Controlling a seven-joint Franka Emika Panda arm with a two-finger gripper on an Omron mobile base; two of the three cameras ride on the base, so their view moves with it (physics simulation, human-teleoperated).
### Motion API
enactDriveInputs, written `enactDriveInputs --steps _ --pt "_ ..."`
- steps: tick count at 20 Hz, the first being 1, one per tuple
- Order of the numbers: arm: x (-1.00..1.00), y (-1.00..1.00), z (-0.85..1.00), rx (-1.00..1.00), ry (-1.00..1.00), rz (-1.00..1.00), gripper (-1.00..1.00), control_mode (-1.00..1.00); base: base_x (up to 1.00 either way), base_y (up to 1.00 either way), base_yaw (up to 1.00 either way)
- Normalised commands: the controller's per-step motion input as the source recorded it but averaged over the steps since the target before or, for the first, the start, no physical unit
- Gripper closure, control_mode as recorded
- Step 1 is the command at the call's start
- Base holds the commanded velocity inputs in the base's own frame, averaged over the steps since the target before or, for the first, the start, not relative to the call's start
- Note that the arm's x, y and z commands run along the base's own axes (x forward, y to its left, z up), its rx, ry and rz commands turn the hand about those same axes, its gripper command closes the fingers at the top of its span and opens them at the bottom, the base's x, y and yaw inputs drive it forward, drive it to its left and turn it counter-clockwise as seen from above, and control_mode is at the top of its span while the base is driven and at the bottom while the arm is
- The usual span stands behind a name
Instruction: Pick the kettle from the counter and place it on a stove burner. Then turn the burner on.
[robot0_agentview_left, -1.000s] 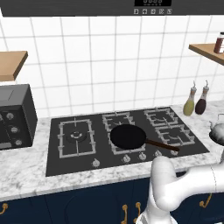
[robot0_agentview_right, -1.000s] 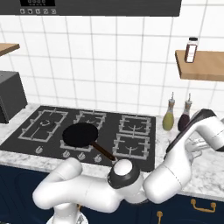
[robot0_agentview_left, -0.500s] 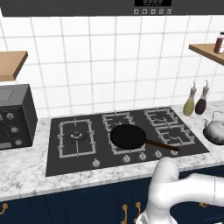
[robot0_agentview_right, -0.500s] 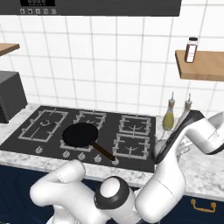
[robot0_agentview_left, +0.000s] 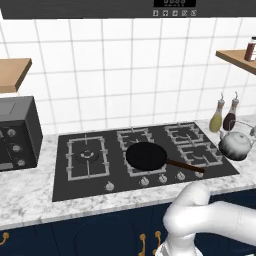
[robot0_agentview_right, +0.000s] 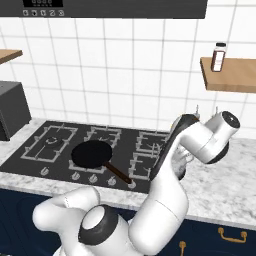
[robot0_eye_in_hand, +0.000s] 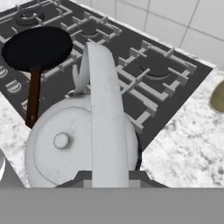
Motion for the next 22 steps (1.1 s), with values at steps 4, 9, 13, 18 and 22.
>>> enactDriveInputs --steps 4,9,13,18,22 --pt "0.00 0.57 0.53 -0.03 0.00 0.00 1.00 -1.00 0.00 0.00 0.00" --pt "0.00 0.60 0.43 -0.02 0.00 0.00 1.00 -1.00 0.00 0.00 0.00" --pt "-0.07 0.71 0.26 0.00 0.00 0.00 1.00 -1.00 0.00 0.00 0.00" --pt "-0.17 0.79 0.21 0.00 0.00 0.00 1.00 -1.00 0.00 0.00 0.00" --pt "-0.18 0.77 0.29 0.00 0.00 0.00 1.00 -1.00 0.00 0.00 0.00"
